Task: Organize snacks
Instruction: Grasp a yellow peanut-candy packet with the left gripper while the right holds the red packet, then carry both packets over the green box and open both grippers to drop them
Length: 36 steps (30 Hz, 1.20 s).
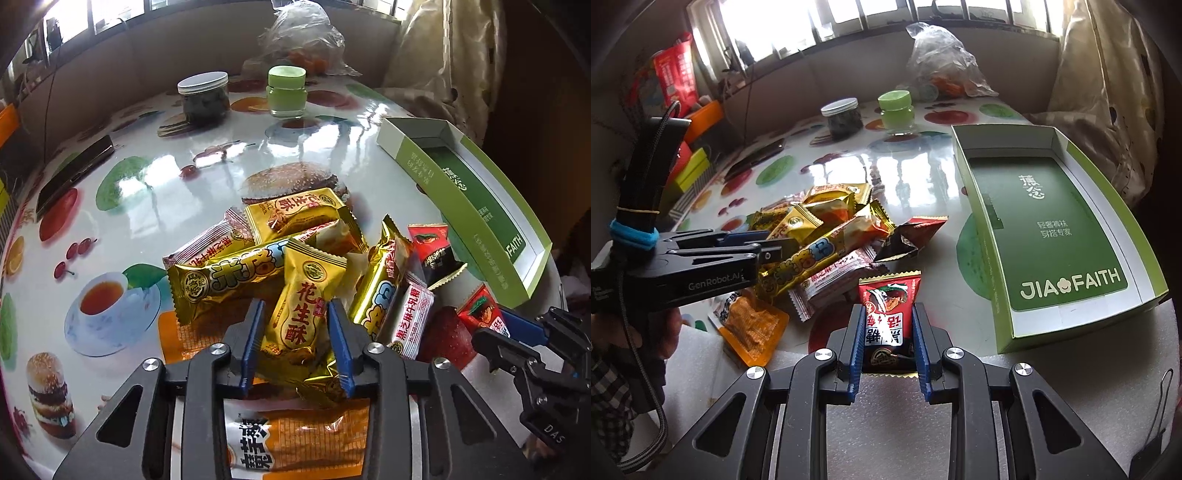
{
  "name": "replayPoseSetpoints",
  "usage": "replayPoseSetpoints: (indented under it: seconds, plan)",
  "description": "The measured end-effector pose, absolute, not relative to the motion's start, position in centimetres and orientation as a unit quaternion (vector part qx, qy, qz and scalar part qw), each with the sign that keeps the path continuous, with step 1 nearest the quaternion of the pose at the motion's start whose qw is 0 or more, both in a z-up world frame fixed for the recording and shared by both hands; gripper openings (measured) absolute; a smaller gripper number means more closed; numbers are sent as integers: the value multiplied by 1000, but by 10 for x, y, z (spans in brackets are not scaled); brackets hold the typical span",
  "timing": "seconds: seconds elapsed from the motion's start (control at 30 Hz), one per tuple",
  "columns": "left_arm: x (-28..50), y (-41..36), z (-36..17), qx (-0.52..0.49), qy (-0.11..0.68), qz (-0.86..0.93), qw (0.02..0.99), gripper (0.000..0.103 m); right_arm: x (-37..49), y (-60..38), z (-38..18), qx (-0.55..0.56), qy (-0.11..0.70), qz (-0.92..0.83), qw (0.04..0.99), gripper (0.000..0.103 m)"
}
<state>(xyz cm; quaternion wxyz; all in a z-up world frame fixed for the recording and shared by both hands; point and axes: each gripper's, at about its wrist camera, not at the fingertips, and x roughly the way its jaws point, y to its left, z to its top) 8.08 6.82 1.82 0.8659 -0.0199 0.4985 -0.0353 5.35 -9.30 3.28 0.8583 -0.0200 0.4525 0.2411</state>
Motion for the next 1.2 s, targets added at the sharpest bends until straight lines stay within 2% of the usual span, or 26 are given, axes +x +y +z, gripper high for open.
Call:
replayPoseSetpoints:
  seconds: [0.17, 1.2]
  plan:
    - [81, 70, 18, -26, 498, -35, 866, 27, 55, -93, 33, -20, 454, 239, 858, 23]
    - [74, 67, 62, -46, 456, -39, 888, 26, 53, -104, 63, -8, 415, 231, 880, 23]
